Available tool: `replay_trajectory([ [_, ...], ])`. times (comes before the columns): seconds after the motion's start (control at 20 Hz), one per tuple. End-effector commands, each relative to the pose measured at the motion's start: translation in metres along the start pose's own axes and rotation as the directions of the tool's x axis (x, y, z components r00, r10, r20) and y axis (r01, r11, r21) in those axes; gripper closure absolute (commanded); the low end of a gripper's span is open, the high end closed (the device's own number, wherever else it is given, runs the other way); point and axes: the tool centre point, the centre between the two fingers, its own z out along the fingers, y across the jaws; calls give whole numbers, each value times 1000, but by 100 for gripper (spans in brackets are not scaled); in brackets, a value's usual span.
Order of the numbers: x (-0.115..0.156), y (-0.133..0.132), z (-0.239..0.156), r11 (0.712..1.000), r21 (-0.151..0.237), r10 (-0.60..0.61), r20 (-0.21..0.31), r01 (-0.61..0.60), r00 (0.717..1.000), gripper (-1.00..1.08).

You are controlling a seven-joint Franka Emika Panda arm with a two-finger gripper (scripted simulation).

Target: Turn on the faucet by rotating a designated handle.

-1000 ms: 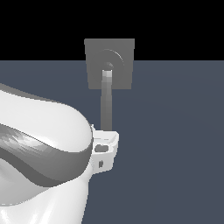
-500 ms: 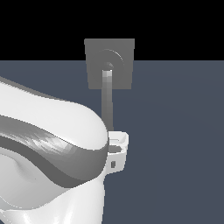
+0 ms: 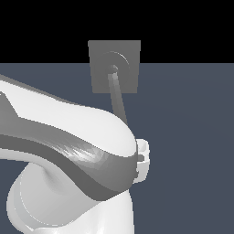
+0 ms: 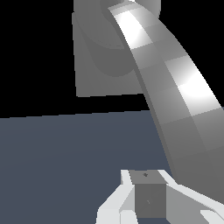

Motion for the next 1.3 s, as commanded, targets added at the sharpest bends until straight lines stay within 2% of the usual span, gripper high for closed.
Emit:
replay_trajectory([
  [0.0,5,21,4,1000,-22,-6,-11,5,1000,108],
  [0.55,9,60,4,1000,-22,-6,-11,6,1000,108],
  [0.6,-8,51,-2,1000,-16,3,21,-2,1000,108],
  [1.25,32,90,-1,1000,-18,0,10,1,1000,108],
])
